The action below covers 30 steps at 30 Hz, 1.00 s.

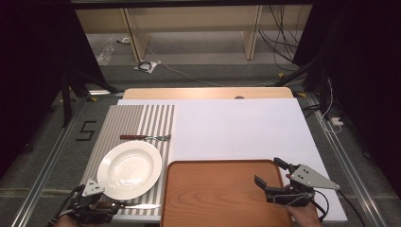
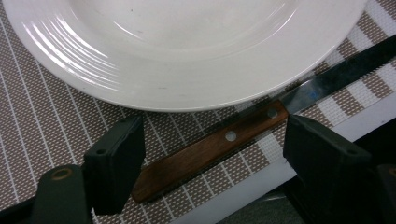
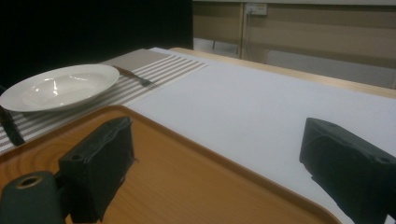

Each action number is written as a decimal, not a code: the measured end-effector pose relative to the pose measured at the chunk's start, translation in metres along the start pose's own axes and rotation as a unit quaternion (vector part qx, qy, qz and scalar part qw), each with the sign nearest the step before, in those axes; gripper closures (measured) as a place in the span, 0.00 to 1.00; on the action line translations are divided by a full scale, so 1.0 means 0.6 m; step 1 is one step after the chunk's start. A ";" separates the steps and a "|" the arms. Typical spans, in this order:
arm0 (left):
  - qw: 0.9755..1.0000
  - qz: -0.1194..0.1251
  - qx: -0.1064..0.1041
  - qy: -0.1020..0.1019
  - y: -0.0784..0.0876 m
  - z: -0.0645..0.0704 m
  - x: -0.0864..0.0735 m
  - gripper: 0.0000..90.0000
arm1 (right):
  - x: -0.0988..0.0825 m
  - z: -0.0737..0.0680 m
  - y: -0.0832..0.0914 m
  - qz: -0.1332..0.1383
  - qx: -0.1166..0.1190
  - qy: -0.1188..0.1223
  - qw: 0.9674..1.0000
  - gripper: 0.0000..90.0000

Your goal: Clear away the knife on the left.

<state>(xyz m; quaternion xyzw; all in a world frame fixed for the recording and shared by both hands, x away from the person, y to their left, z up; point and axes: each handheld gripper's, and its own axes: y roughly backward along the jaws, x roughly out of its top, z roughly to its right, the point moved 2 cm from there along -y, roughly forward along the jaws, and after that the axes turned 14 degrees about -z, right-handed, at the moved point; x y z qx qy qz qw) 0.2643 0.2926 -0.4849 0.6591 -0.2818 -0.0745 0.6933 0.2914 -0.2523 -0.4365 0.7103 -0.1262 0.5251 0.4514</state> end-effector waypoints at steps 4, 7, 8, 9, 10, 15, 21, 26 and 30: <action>1.000 -0.005 0.000 0.000 -0.004 -0.003 0.001 0.23 | 0.000 0.000 0.000 0.000 0.000 0.000 1.000 0.12; 1.000 -0.011 -0.002 0.002 -0.010 -0.008 0.004 0.23 | 0.000 0.000 0.000 -0.001 0.001 0.001 1.000 0.12; 1.000 -0.011 -0.002 0.002 -0.010 -0.008 0.004 0.23 | 0.000 0.000 0.000 -0.001 0.001 0.001 1.000 0.12; 1.000 -0.017 -0.003 -0.004 -0.013 -0.008 0.006 0.23 | 0.000 0.000 0.000 0.000 0.000 0.001 1.000 0.12; 1.000 -0.020 -0.004 -0.007 -0.015 -0.008 0.007 0.23 | 0.000 0.000 0.000 0.000 0.000 0.001 1.000 0.12; 0.999 -0.032 -0.011 -0.014 -0.018 -0.005 0.010 0.24 | 0.000 0.000 0.000 -0.001 0.001 0.002 1.000 0.12; 0.998 -0.057 -0.018 -0.029 -0.018 -0.001 0.013 0.30 | 0.000 0.000 0.000 -0.001 0.001 0.002 1.000 0.12; 0.996 -0.075 -0.018 -0.054 -0.014 0.006 0.018 0.38 | 0.000 0.000 0.000 -0.002 0.001 0.001 1.000 0.13; 0.994 -0.081 -0.017 -0.066 -0.013 0.010 0.022 0.46 | 0.000 0.000 0.000 -0.002 0.001 0.001 1.000 0.13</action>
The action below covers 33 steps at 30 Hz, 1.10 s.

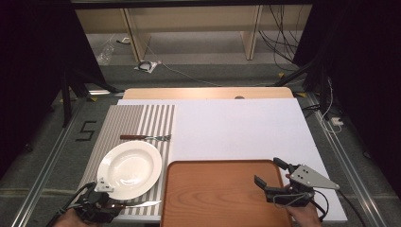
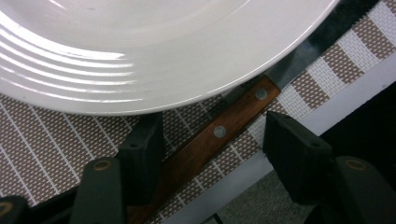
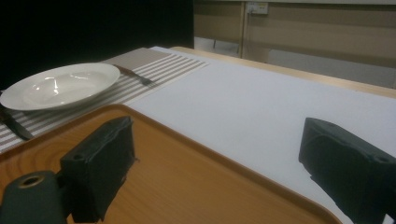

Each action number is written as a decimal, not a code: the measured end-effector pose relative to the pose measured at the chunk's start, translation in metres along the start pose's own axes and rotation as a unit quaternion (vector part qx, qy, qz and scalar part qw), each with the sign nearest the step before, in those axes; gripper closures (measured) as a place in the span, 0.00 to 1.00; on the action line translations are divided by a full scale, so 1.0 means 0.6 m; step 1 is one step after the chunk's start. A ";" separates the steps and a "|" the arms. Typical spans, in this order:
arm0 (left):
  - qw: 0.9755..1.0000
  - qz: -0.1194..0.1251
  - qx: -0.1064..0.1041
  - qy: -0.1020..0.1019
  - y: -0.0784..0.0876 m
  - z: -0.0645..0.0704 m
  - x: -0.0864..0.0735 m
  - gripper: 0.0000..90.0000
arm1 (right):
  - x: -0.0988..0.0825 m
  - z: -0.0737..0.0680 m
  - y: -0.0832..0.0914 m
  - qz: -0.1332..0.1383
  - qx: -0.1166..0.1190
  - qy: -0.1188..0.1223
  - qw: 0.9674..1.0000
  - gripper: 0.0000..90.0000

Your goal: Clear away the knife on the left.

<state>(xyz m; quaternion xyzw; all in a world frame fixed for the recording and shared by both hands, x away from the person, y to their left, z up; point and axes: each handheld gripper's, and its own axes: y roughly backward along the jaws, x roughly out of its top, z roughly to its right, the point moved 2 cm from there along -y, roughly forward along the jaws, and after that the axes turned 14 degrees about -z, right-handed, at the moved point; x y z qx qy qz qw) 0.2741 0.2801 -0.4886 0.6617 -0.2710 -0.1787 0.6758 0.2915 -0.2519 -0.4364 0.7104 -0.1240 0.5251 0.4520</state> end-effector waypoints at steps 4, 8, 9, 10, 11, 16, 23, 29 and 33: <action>1.000 -0.015 0.006 -0.023 0.003 0.007 0.007 0.54 | 0.000 0.000 0.000 -0.002 0.000 -0.001 1.000 0.13; 0.999 -0.032 0.006 -0.041 0.005 0.012 0.013 0.62 | 0.000 0.000 0.000 -0.002 0.002 -0.001 1.000 0.13; 0.998 -0.041 0.006 -0.049 0.006 0.015 0.016 0.64 | 0.000 0.000 -0.001 -0.002 0.002 -0.001 1.000 0.13; 0.997 -0.046 0.007 -0.054 0.006 0.016 0.018 0.65 | 0.000 0.000 -0.001 -0.002 0.002 -0.001 1.000 0.13; 0.997 -0.046 0.007 -0.054 0.006 0.016 0.018 0.67 | 0.000 0.000 -0.001 -0.002 0.002 0.000 1.000 0.13; 0.994 -0.073 0.007 -0.077 0.008 0.022 0.027 0.74 | 0.000 0.000 -0.001 -0.002 0.004 0.000 1.000 0.13; 0.990 -0.089 0.013 -0.104 0.008 0.030 0.034 0.83 | 0.000 -0.001 -0.002 -0.002 0.005 0.000 1.000 0.13; 0.988 -0.093 0.018 -0.125 0.008 0.032 0.035 0.85 | 0.000 -0.001 -0.001 -0.002 0.004 0.001 1.000 0.14; 0.987 -0.091 0.014 -0.129 0.009 0.034 0.035 0.85 | 0.000 0.000 -0.001 -0.002 0.004 0.000 1.000 0.14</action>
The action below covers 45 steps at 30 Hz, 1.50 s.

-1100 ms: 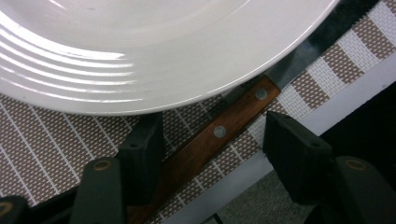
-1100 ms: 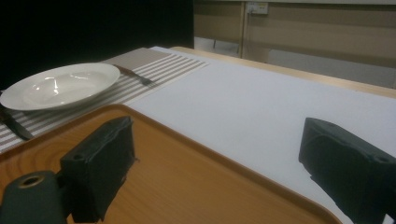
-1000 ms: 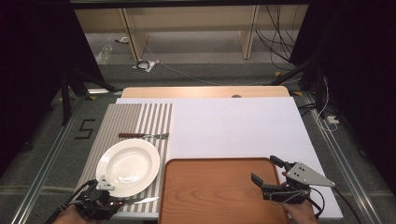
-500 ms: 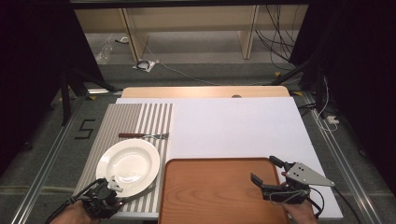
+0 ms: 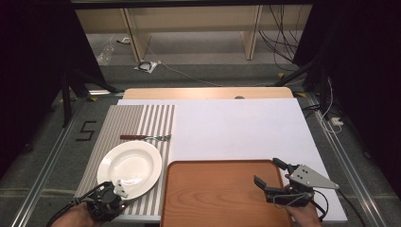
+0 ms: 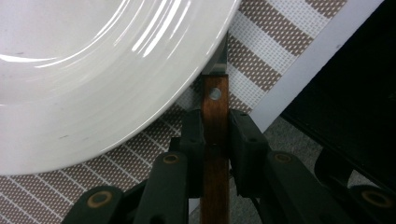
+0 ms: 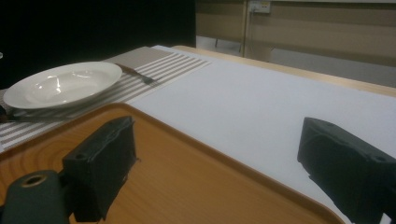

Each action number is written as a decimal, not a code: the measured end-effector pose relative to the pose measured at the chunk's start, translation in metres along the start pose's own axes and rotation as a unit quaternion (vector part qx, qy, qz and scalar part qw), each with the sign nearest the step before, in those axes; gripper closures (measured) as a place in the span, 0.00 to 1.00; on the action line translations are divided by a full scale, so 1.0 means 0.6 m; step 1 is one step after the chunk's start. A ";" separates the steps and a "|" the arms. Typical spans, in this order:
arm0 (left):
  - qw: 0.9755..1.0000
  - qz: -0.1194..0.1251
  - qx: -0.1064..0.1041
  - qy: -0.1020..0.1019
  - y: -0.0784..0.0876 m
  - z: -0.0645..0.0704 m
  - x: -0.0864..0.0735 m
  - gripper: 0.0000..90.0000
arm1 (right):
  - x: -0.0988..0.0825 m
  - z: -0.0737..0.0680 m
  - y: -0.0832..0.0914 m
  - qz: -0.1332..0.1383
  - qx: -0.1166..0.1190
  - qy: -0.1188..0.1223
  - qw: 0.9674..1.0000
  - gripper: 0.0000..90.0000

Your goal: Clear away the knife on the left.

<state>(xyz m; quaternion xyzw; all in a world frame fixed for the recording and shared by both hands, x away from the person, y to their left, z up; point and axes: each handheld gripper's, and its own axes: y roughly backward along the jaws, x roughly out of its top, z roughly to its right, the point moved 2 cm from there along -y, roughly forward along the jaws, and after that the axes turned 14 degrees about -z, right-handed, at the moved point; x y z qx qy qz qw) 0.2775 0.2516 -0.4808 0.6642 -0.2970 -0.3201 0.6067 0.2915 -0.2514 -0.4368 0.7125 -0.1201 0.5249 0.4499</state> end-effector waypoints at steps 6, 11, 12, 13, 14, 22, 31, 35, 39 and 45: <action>1.000 0.008 -0.005 -0.004 0.004 0.003 -0.001 0.85 | 0.000 0.000 0.000 0.000 0.000 0.001 1.000 0.14; 1.000 0.015 -0.008 -0.009 0.014 0.008 -0.001 0.85 | 0.000 0.000 0.000 0.000 -0.001 0.002 1.000 0.14; 1.000 0.018 -0.013 -0.013 0.017 0.010 -0.001 0.85 | 0.000 0.000 0.000 0.000 0.000 0.002 1.000 0.14; 1.000 0.020 -0.015 -0.014 0.018 0.012 -0.001 0.85 | 0.000 0.000 0.000 0.000 -0.001 0.002 1.000 0.14; 1.000 0.020 -0.015 -0.014 0.018 0.012 -0.001 0.85 | 0.000 0.000 0.000 0.000 -0.001 0.003 1.000 0.14; 0.998 0.062 -0.004 -0.032 0.048 0.036 0.014 0.85 | 0.000 0.000 0.001 0.001 -0.001 0.004 1.000 0.14; 0.992 0.121 -0.011 -0.018 0.069 0.059 0.059 0.85 | 0.001 -0.001 0.001 0.002 -0.001 0.004 1.000 0.14; 0.992 0.129 -0.011 -0.015 0.072 0.063 0.074 0.85 | 0.001 0.000 0.001 0.004 -0.001 0.005 1.000 0.14; 0.990 0.142 -0.015 -0.014 0.075 0.072 0.100 0.85 | 0.001 -0.001 0.002 0.004 0.000 0.003 1.000 0.14; 0.988 0.150 -0.024 -0.019 0.077 0.083 0.126 0.85 | 0.001 0.000 0.002 0.004 0.000 0.002 1.000 0.14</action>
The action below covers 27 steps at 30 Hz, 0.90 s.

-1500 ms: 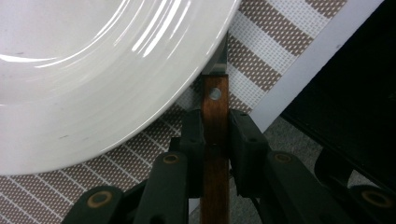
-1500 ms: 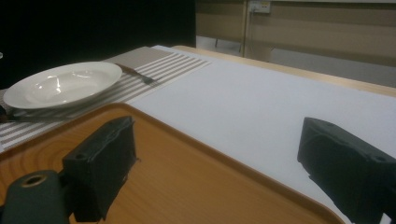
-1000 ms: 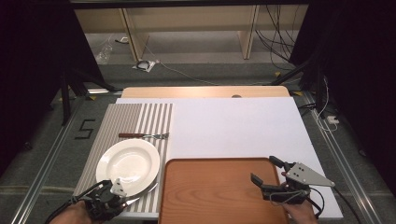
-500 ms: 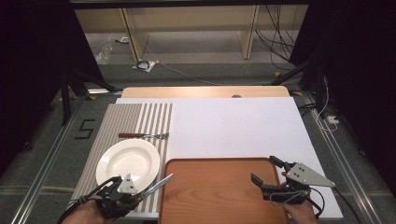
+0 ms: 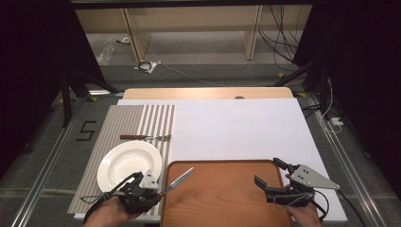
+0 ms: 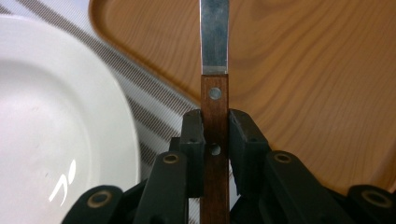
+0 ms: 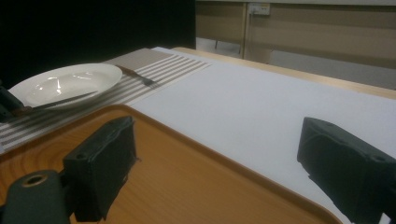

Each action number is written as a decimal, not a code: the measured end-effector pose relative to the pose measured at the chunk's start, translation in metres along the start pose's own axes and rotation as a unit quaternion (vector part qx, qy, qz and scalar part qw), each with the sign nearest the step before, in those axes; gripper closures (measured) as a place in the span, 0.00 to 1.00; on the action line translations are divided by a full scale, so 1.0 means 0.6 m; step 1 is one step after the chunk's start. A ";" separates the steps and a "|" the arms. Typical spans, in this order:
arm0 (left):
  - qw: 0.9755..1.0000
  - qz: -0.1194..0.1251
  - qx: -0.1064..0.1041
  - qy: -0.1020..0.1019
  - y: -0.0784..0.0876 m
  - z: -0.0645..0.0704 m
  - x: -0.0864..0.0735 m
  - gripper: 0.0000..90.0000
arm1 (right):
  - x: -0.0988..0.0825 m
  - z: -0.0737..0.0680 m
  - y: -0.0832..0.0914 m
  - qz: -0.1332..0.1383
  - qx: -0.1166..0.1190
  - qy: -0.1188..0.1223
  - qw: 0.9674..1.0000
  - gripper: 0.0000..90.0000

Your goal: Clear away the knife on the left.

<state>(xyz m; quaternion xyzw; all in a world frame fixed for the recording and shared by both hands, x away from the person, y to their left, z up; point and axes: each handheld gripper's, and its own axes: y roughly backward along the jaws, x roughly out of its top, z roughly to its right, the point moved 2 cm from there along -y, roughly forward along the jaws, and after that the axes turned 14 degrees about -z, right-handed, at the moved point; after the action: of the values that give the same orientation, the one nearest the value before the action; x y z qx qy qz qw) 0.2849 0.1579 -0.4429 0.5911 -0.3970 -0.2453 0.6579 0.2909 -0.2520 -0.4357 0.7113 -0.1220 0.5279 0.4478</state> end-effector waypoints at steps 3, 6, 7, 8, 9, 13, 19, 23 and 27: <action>1.000 0.005 -0.007 -0.007 -0.005 0.010 0.019 0.85 | 0.000 0.000 0.000 -0.001 0.000 0.000 1.000 0.14; 1.000 0.010 -0.010 -0.015 -0.006 0.017 0.028 0.85 | 0.000 0.001 -0.001 0.000 -0.001 0.002 1.000 0.14; 1.000 0.011 -0.014 -0.020 -0.007 0.023 0.035 0.85 | 0.000 0.000 0.000 0.000 0.000 0.001 1.000 0.14; 0.999 0.012 -0.018 -0.028 -0.010 0.031 0.044 0.85 | 0.000 0.000 0.000 0.001 0.000 0.001 1.000 0.14; 0.999 0.011 -0.020 -0.031 -0.012 0.035 0.049 0.85 | 0.000 0.001 0.000 0.001 -0.001 0.001 1.000 0.14; 0.999 0.006 -0.031 -0.044 -0.020 0.052 0.068 0.85 | 0.000 0.001 0.001 0.002 -0.001 -0.001 1.000 0.14; 0.998 0.000 -0.042 -0.049 -0.029 0.066 0.080 0.85 | 0.001 0.001 0.001 0.002 -0.001 0.001 1.000 0.14; 0.997 -0.007 -0.050 -0.054 -0.034 0.076 0.086 0.85 | 0.001 0.001 0.001 0.002 -0.001 0.001 1.000 0.14; 0.997 -0.014 -0.059 -0.056 -0.043 0.086 0.088 0.85 | 0.001 0.000 0.002 0.002 -0.002 0.002 1.000 0.14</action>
<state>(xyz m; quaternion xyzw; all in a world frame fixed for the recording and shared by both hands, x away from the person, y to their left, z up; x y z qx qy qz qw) 0.2768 0.0811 -0.4564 0.5418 -0.4098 -0.3101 0.6651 0.2906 -0.2527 -0.4346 0.7092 -0.1235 0.5301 0.4481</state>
